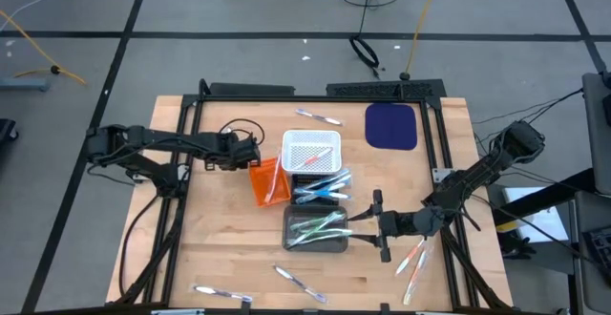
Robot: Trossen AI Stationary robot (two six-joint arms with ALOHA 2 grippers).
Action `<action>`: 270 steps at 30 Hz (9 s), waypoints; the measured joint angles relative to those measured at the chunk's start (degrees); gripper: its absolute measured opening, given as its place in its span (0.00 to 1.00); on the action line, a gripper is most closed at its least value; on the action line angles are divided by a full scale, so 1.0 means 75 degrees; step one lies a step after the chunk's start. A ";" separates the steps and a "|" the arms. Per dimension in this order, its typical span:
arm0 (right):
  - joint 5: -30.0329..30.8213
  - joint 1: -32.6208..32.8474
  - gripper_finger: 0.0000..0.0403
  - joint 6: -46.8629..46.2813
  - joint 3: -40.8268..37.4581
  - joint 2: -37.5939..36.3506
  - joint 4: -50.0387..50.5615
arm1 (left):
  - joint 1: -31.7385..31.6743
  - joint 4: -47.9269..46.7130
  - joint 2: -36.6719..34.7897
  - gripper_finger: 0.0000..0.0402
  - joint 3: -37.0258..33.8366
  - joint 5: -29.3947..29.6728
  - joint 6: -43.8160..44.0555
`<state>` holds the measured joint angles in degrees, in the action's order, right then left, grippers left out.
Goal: Pick & Place Toothbrushes
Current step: Put the purple toothbrush into the white basket
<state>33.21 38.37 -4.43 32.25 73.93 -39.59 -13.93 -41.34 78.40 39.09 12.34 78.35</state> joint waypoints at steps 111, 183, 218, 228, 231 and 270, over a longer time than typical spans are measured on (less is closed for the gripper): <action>-0.2585 -0.3054 0.05 -0.0635 0.0851 0.1853 -0.3249 | 0.4972 0.9091 0.1538 0.00 0.1360 0.2650 -0.6433; -0.4256 -0.7015 0.11 0.1523 0.2294 0.1756 0.3933 | 0.3172 0.7808 0.1526 0.30 0.1358 0.3171 -0.9828; -0.5061 -0.7578 0.40 0.1816 0.3755 0.2990 0.5261 | 0.2260 0.6911 0.1526 0.30 0.1358 0.4413 -0.9928; -0.5068 -0.7775 0.40 0.2084 0.5411 0.4245 0.6871 | 0.1169 0.6941 0.1526 0.30 0.1358 0.4508 -1.0457; -0.5071 -0.7772 0.40 0.2064 0.5624 0.4359 0.6926 | 0.0887 0.6933 0.1526 0.30 0.1357 0.4500 -1.0793; -0.5659 -0.7810 0.40 0.1483 0.5662 0.4602 0.6397 | -0.0332 0.6436 0.1526 0.30 0.1352 0.3072 -1.0973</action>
<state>-9.23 -20.21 6.70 74.72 108.44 8.38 -16.43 6.93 89.84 49.23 35.38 -3.95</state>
